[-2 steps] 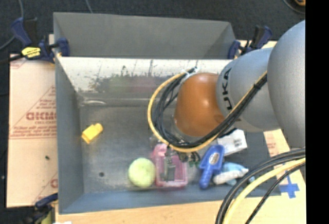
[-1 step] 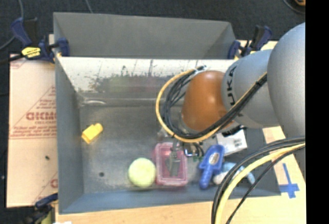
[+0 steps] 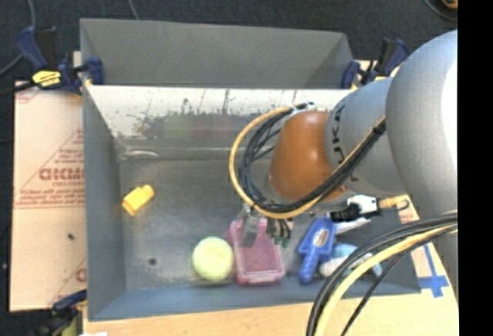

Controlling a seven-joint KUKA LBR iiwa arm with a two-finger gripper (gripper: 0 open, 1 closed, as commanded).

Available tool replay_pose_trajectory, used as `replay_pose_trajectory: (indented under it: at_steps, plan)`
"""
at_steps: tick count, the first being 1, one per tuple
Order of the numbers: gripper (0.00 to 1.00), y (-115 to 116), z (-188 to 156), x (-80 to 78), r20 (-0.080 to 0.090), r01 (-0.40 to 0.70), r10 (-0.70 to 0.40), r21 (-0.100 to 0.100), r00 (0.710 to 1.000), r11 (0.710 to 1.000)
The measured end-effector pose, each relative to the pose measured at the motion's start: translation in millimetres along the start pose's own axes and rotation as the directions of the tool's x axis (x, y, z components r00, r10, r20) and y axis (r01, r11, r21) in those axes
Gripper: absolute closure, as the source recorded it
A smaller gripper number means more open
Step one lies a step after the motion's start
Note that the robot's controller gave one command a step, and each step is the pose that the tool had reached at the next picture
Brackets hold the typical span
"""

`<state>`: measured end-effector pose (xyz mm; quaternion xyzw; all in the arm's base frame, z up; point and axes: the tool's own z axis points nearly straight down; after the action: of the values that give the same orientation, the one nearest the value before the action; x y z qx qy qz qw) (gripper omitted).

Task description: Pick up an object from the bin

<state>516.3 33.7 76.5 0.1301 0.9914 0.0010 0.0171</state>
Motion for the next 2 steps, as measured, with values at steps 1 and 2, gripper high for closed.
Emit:
replay_pose_trajectory:
  at_steps: [1, 2]
  plan:
    - [1.00, 0.0, 0.0, 0.0, 0.000, 0.001, -0.001, 0.000, 1.000, 1.000]
    - [1.00, -0.3, -4.7, 1.2, -0.003, 0.001, -0.001, 0.001, 1.000, 1.000]
